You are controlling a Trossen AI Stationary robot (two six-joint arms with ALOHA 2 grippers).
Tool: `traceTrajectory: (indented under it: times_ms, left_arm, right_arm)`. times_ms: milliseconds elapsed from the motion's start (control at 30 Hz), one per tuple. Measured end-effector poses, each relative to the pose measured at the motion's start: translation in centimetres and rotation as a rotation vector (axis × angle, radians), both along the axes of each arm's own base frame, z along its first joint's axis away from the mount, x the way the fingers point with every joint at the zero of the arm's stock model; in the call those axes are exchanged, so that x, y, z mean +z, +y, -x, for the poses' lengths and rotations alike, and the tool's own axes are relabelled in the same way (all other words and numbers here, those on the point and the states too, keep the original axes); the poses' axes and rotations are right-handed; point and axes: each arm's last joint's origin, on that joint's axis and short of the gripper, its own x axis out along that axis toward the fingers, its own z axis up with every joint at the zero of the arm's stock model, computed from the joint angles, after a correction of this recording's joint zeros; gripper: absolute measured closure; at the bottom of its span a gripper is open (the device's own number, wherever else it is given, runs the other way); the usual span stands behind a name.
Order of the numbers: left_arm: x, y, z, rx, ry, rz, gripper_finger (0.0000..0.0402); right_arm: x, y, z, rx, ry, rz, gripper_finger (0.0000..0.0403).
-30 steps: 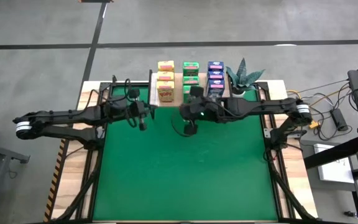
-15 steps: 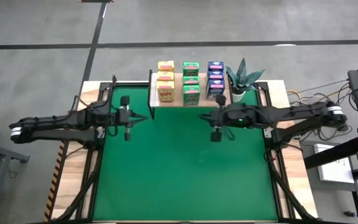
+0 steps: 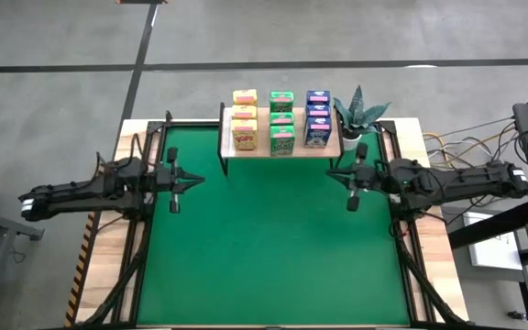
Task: Stack cereal on shelf
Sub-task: Return to Home Position
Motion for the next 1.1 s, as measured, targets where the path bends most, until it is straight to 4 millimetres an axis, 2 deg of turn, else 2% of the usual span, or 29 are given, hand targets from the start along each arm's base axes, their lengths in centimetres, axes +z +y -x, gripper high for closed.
traceTrajectory:
  times_ms: [367, 733, 867, 1100]
  left_arm:
    - [-2.6, -0.3, 1.7, -0.001, -0.112, 0.024, 0.0402]
    - [-4.4, -0.4, 2.2, -0.001, -0.154, 0.035, 0.0402]
    - [-4.4, -0.3, 2.1, -0.001, -0.155, 0.04, 0.0402]
    - [-4.4, -0.4, 2.1, -0.001, -0.157, 0.04, 0.0402]
  right_arm:
    - [-1.4, -0.1, 4.9, 0.0, -0.186, 0.008, 0.039]
    - [-2.7, -0.1, 7.6, -0.007, -0.316, 0.031, 0.039]
    - [-3.5, -0.1, 8.3, -0.008, -0.289, 0.033, 0.039]
    - [-4.4, -0.1, 7.8, -0.01, -0.212, 0.059, 0.039]
